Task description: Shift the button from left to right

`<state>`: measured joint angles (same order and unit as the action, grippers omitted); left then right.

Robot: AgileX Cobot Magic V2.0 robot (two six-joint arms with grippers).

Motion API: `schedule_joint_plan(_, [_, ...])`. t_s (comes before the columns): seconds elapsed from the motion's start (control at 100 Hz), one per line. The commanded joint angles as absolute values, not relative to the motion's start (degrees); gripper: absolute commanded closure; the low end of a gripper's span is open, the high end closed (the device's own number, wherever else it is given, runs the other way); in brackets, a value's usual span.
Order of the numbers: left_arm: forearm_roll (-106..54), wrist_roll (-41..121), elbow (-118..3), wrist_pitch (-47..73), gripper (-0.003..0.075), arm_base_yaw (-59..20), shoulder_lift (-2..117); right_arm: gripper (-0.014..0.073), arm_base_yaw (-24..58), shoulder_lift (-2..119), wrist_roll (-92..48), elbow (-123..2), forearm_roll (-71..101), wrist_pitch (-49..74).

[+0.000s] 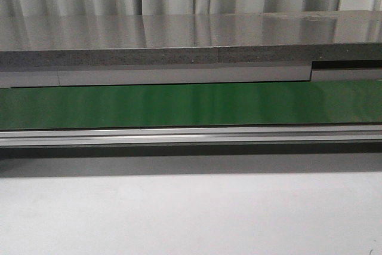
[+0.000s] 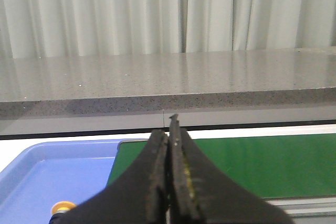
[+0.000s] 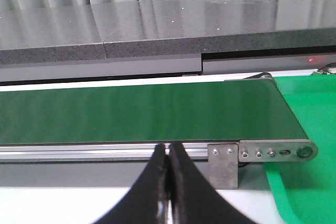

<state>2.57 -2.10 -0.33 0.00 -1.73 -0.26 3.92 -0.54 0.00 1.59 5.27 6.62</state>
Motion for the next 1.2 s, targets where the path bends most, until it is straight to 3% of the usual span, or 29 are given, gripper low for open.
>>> schedule_joint_plan(0.0, [2.46,-2.39,3.01,-4.56,0.0741,-1.93,-2.08,0.0660,4.09,-1.70,0.00,0.75,4.73,2.04])
schedule_joint_plan(0.7, [-1.12,-2.39,-0.36,-4.46,0.0741,-1.93,-2.08,0.0660,4.09,-1.70,0.00,0.75,4.73,2.04])
schedule_joint_plan(0.94, [-4.69,-2.39,-12.17,4.35,0.0741,-1.93,3.31,0.0660,4.09,-1.70,0.00,0.75,4.73,2.04])
schedule_joint_plan(1.19, [-3.95,-2.39,-30.33,26.12,0.0741,-1.93,16.20,0.0660,4.09,-1.70,0.00,0.75,4.73,2.04])
